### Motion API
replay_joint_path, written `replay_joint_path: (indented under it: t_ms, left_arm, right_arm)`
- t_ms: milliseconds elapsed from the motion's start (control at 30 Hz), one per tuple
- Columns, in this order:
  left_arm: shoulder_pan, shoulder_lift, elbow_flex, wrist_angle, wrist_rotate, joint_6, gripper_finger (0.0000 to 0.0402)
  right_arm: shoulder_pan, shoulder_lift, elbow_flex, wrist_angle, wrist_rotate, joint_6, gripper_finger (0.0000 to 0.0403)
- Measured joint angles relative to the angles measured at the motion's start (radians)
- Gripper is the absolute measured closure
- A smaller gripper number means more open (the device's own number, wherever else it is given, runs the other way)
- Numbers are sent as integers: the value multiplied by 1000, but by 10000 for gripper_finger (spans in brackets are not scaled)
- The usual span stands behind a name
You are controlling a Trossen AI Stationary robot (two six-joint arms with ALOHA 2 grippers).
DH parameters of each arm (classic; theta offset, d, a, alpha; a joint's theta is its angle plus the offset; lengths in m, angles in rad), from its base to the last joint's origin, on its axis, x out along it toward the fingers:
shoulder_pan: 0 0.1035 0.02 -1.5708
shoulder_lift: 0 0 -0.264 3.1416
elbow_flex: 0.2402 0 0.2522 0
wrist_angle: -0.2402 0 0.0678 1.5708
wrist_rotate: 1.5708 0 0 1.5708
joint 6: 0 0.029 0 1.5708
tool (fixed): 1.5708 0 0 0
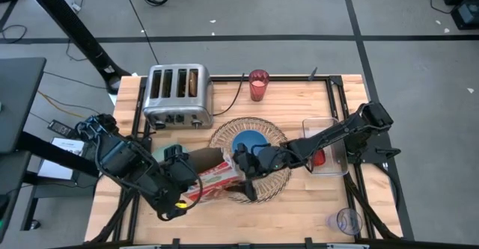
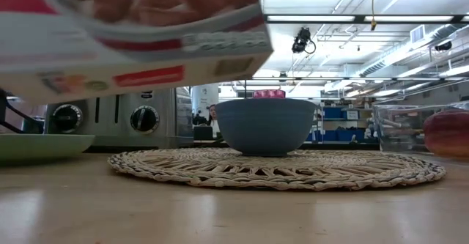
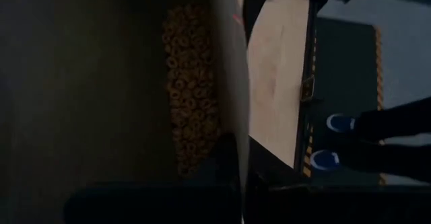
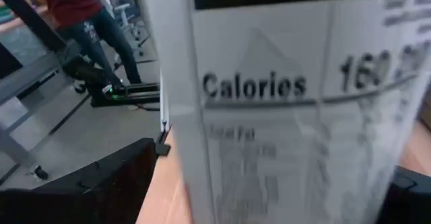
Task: Arrange a breakfast setting
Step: Pour the cereal into the bowl
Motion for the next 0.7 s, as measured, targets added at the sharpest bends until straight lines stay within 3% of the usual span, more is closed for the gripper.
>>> replay_joint_path:
  t_ms: [133, 500, 700]
  left_arm:
    - [17, 0, 0, 22, -6, 40, 401]
    - [32, -5, 0, 31, -4, 46, 386]
    - [34, -25, 0, 47, 1, 20, 322]
  right_arm:
    - [-18, 0, 0, 3, -14, 17, 68]
    - [-21, -1, 0, 15, -23, -12, 246]
    - [-25, -1, -3, -24, -20, -26, 260]
